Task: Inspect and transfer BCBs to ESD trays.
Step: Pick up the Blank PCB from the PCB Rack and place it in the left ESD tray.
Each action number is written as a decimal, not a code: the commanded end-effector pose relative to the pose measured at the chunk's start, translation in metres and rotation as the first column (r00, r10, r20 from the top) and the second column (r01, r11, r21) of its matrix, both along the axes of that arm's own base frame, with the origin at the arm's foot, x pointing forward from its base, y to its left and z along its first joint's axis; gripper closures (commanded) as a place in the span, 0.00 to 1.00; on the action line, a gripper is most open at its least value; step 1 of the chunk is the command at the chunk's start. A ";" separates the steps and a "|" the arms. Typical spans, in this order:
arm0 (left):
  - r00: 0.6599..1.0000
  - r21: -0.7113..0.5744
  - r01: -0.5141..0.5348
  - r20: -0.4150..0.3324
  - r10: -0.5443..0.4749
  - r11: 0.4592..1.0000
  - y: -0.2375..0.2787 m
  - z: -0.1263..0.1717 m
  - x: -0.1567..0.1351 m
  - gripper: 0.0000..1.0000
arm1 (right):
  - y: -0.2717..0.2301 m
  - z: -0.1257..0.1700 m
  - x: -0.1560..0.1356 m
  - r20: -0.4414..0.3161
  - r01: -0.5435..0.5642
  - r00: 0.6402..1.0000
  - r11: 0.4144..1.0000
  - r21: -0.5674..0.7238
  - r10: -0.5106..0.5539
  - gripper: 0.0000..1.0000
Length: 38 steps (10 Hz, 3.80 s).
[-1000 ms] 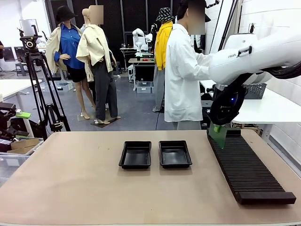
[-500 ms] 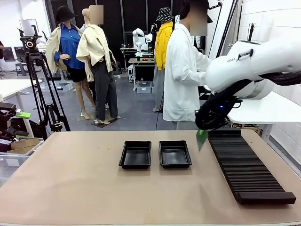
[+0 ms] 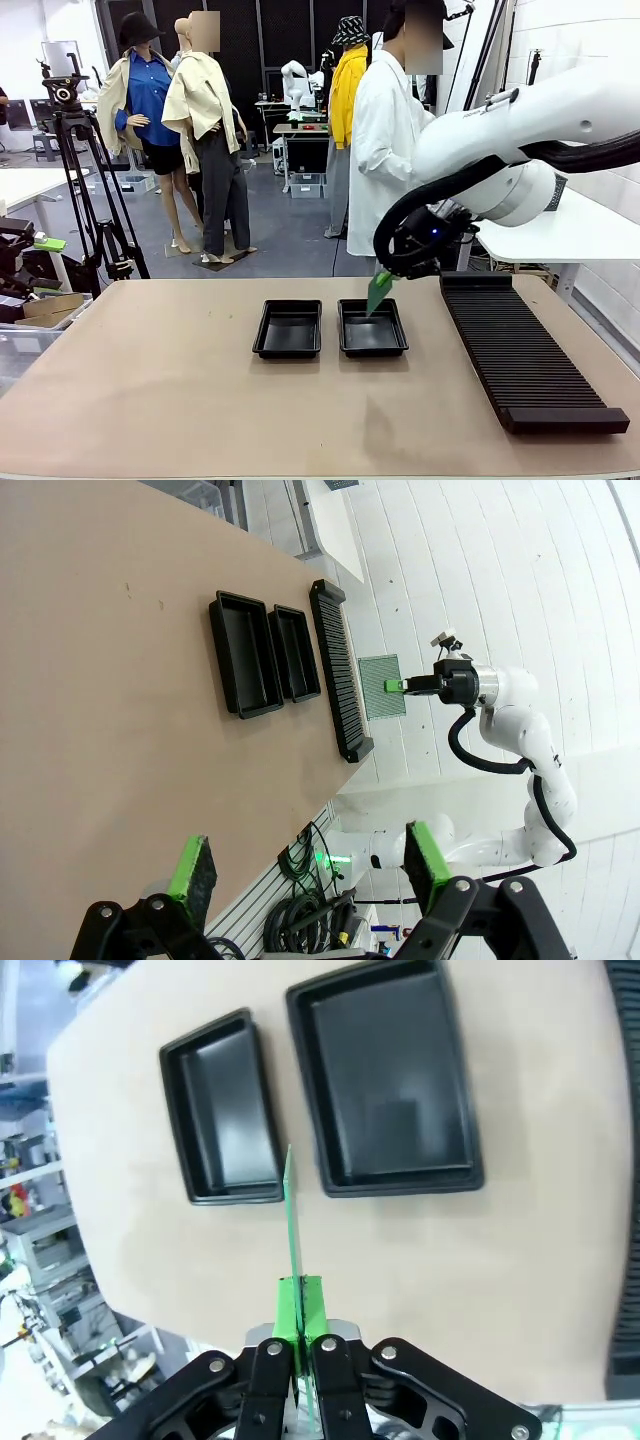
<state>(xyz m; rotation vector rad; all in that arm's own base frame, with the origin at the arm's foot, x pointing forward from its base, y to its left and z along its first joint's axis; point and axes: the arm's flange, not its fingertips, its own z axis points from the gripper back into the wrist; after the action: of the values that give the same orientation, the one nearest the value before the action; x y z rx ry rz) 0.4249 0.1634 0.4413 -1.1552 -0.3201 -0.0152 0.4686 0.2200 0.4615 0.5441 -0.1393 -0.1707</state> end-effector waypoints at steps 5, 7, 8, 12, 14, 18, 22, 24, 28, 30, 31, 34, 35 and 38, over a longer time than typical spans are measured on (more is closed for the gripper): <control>1.000 -0.001 -0.004 -0.012 0.004 1.000 0.001 0.003 -0.001 0.00 | 0.055 -0.047 0.002 0.052 -0.082 0.996 0.986 0.143 0.075 1.00; 1.000 -0.001 -0.004 -0.012 0.004 1.000 0.001 0.003 -0.001 0.00 | 0.076 -0.058 0.003 0.077 -0.110 0.992 0.981 0.161 0.098 1.00; 1.000 -0.001 -0.004 -0.012 0.004 1.000 0.001 0.003 -0.001 0.00 | 0.085 -0.064 0.006 0.076 -0.116 0.992 0.978 0.175 0.104 1.00; 1.000 -0.001 -0.004 -0.012 0.004 1.000 0.001 0.003 -0.001 0.00 | 0.118 -0.096 0.022 0.077 -0.151 0.987 0.973 0.177 0.140 1.00; 1.000 -0.001 -0.004 -0.012 0.004 1.000 0.001 0.003 -0.001 0.00 | 0.130 -0.114 0.032 0.081 -0.149 0.987 0.972 0.181 0.136 1.00; 1.000 -0.001 -0.004 -0.012 0.004 1.000 0.001 0.003 -0.001 0.00 | 0.141 -0.126 0.060 0.091 -0.104 0.992 0.970 0.220 0.085 1.00; 1.000 -0.001 -0.004 -0.012 0.004 1.000 0.001 0.003 -0.001 0.00 | 0.143 -0.138 0.089 0.072 -0.066 0.996 0.973 0.223 0.051 1.00; 1.000 -0.001 -0.004 -0.012 0.004 1.000 0.001 0.003 -0.001 0.00 | 0.148 -0.150 0.096 0.045 -0.071 0.997 0.973 0.219 0.062 1.00; 1.000 -0.001 -0.004 -0.012 0.004 1.000 0.001 0.003 -0.001 0.00 | 0.156 -0.161 0.098 0.028 -0.097 0.995 0.970 0.222 0.093 1.00; 1.000 -0.001 -0.004 -0.012 0.004 1.000 0.001 0.003 -0.001 0.00 | 0.149 -0.159 0.092 0.031 -0.079 0.997 0.974 0.214 0.074 1.00; 1.000 -0.001 -0.004 -0.012 0.004 1.000 0.001 0.003 -0.001 0.00 | 0.149 -0.159 0.092 0.031 -0.079 0.997 0.974 0.214 0.074 1.00; 1.000 -0.001 -0.004 -0.012 0.004 1.000 0.001 0.003 -0.001 0.00 | 0.149 -0.159 0.092 0.031 -0.079 0.997 0.974 0.214 0.074 1.00; 1.000 -0.001 -0.004 -0.012 0.004 1.000 0.001 0.003 -0.001 0.00 | 0.149 -0.159 0.092 0.031 -0.079 0.997 0.974 0.214 0.074 1.00; 1.000 -0.001 -0.004 -0.012 0.004 1.000 0.001 0.003 -0.001 0.00 | 0.168 -0.156 0.100 0.015 -0.102 0.995 0.989 0.109 0.101 0.72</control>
<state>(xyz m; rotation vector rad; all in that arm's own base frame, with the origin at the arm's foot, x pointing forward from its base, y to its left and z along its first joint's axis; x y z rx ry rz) 0.4249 0.1635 0.4411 -1.1549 -0.3198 -0.0147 0.5608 0.3759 0.3014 0.7248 -0.1211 -0.0790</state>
